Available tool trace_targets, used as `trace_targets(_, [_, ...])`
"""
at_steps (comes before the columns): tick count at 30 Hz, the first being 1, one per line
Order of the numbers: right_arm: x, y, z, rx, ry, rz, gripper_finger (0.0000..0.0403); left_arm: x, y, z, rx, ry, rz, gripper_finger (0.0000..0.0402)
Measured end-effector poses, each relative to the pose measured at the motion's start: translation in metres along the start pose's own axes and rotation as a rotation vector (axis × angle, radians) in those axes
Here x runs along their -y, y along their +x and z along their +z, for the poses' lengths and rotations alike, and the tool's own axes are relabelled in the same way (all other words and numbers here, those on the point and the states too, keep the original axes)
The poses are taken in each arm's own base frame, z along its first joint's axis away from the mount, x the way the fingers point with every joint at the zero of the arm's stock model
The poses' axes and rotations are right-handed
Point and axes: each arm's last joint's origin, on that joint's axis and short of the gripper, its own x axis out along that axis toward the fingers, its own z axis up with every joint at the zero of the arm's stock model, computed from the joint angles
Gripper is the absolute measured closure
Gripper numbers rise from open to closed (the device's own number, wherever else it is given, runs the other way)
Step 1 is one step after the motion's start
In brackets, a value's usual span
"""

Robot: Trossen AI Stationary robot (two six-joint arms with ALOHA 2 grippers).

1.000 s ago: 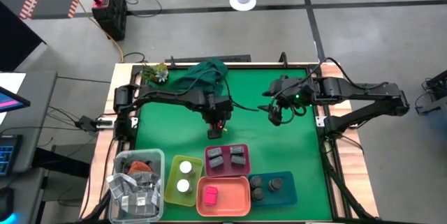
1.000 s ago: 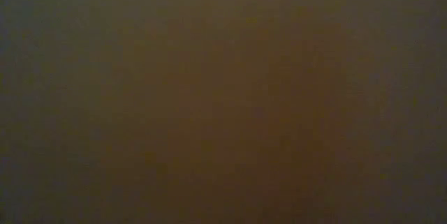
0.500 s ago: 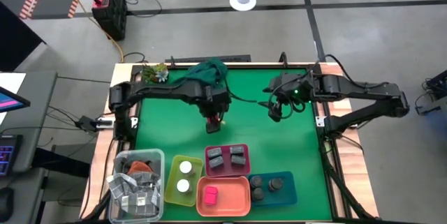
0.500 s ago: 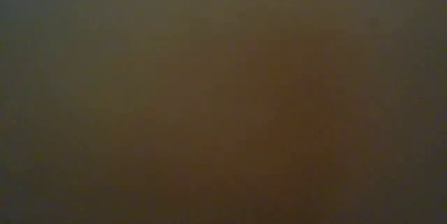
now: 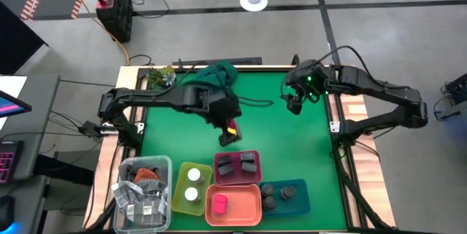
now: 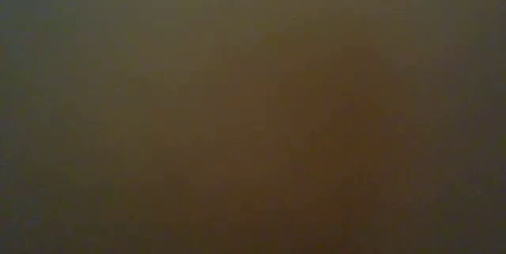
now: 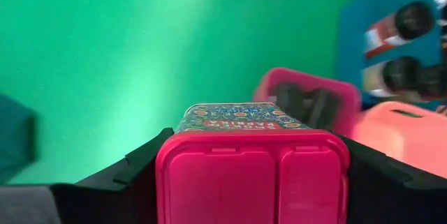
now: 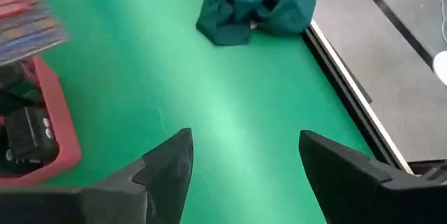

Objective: Sort spices by type
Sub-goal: Put the red seasoning can into the orange bin

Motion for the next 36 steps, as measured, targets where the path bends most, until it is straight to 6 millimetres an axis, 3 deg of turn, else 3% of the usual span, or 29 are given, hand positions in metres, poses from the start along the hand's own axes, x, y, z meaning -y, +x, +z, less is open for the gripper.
trace_targets(7, [0.008, 0.004, -0.015, -0.063, 0.126, 0.002, 0.0117, 0.065, -0.003, -0.014, 0.045, 0.018, -0.123, 0.0107])
trace_targets(17, [-0.022, -0.003, -0.02, -0.009, 0.332, 0.044, 0.0117, 0.14, -0.009, -0.041, 0.097, 0.113, -0.305, 0.0107])
trace_targets(25, [-0.05, 0.002, -0.024, -0.073, 0.338, 0.078, 0.0117, 0.171, 0.044, -0.055, -0.016, 0.145, -0.342, 0.0107])
trace_targets(30, [-0.054, -0.007, -0.031, -0.087, 0.359, 0.074, 0.0117, 0.188, 0.062, -0.058, -0.036, 0.191, -0.374, 0.0107])
trace_targets(36, [-0.057, -0.021, -0.037, -0.065, 0.381, 0.094, 0.0117, 0.198, 0.099, -0.071, -0.108, 0.208, -0.357, 0.0107])
